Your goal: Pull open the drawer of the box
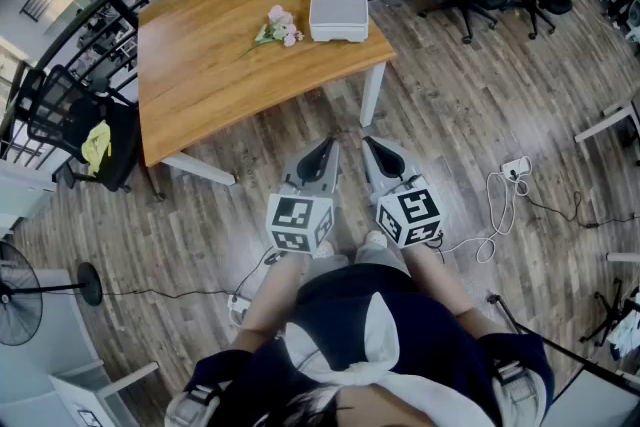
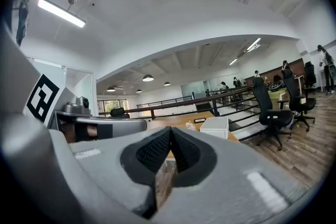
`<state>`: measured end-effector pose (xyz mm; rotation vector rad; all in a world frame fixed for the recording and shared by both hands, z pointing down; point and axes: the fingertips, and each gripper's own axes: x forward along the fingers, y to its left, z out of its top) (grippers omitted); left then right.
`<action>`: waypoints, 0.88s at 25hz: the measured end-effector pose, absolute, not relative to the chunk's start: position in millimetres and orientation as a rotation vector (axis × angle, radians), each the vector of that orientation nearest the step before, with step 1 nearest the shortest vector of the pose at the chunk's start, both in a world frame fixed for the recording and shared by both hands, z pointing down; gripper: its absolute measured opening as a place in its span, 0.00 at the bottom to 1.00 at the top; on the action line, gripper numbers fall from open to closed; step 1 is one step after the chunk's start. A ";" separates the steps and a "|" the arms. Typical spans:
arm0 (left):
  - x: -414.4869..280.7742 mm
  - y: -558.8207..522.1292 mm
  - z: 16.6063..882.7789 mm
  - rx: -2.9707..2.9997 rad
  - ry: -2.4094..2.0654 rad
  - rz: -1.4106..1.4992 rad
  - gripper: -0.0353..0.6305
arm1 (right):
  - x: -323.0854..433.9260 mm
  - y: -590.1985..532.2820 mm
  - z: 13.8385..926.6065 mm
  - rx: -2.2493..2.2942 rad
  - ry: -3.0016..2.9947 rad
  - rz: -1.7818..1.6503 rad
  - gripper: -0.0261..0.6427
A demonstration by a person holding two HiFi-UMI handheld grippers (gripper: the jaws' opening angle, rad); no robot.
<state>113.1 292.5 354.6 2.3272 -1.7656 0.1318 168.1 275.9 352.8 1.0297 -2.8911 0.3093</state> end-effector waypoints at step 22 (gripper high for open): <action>151.9 255.9 380.0 2.173 -1.845 0.094 0.09 | 204.8 235.9 384.6 0.810 -2.897 0.502 0.04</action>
